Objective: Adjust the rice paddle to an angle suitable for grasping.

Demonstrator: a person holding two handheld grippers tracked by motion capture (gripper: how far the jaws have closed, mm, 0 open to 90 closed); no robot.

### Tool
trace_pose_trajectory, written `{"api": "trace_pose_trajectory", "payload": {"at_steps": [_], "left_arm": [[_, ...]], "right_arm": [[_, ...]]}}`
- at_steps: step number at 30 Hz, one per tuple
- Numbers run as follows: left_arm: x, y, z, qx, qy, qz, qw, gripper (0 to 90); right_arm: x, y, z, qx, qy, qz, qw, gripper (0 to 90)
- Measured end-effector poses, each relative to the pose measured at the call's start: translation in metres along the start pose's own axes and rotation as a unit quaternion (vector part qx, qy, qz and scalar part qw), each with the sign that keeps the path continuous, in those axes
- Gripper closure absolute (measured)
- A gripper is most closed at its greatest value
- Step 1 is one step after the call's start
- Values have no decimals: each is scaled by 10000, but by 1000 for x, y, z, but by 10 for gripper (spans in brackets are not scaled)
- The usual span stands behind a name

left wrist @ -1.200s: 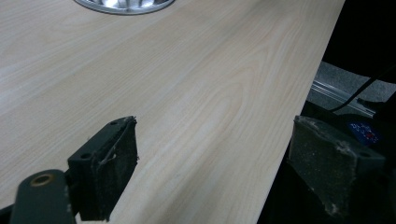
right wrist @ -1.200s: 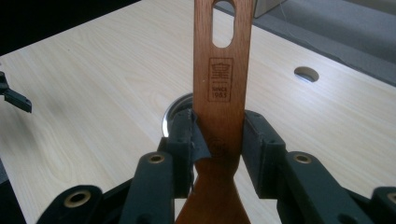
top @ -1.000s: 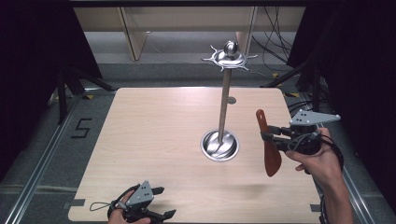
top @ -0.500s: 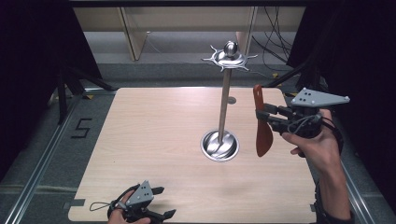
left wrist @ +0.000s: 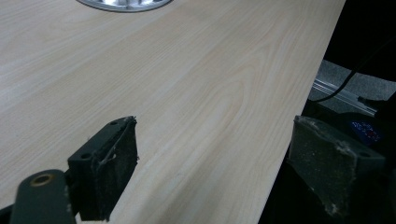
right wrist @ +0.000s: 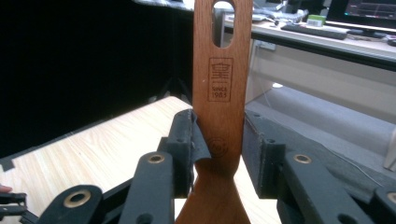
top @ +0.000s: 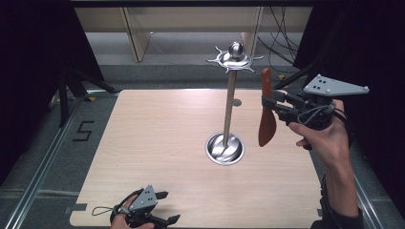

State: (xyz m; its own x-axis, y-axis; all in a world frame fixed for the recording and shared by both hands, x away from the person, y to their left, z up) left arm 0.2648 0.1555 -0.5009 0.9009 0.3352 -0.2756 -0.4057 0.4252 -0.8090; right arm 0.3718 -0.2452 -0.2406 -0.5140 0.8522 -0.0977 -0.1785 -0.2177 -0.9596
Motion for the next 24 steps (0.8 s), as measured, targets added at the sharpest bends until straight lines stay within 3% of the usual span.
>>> {"api": "trace_pose_trajectory", "payload": {"at_steps": [4, 5, 6, 13, 14, 17, 19, 21, 24], "left_arm": [[1, 0, 0, 3, 46, -109, 9999, 149], [1, -1, 0, 3, 39, -96, 9999, 148], [-1, 0, 0, -36, 39, 49, 10000, 149], [1, 0, 1, 57, 27, -152, 9999, 149], [0, 0, 0, 52, 3, -7, 10000, 149], [-1, 0, 0, 4, 15, 13, 10000, 149], [-2, 0, -2, -170, 61, 4, 9998, 149], [-1, 0, -1, -81, 125, -52, 9999, 149], [-2, 0, -2, -121, 96, 87, 9998, 148]], "right_arm": [[2, -6, -2, 6, -18, 42, 10000, 670], [3, -7, -3, -1, -24, 38, 10000, 670], [4, -8, -4, -5, -27, 42, 10000, 670], [7, -12, -12, 93, -78, 13, 9999, 670], [7, -13, -13, 82, -35, 59, 9999, 670], [7, -13, -14, 120, -9, 82, 9999, 670], [6, -13, -16, 98, -14, 74, 9999, 670], [7, -13, -17, 129, -61, 64, 9999, 670], [8, -13, -23, 192, -92, 30, 9998, 670]]}}
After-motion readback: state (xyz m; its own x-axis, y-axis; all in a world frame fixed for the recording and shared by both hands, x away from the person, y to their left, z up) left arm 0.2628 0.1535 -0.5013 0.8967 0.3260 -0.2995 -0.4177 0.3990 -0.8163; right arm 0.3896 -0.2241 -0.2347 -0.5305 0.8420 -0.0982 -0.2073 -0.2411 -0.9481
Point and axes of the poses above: each handheld gripper's, and its own axes: z roughly backward along the jaws, y roughly out of its underside, x roughly to its left, the point moved 1 cm from there along -z, roughly forward along the jaws, and after that the axes turned 14 degrees about y, right-handed, at the moved point
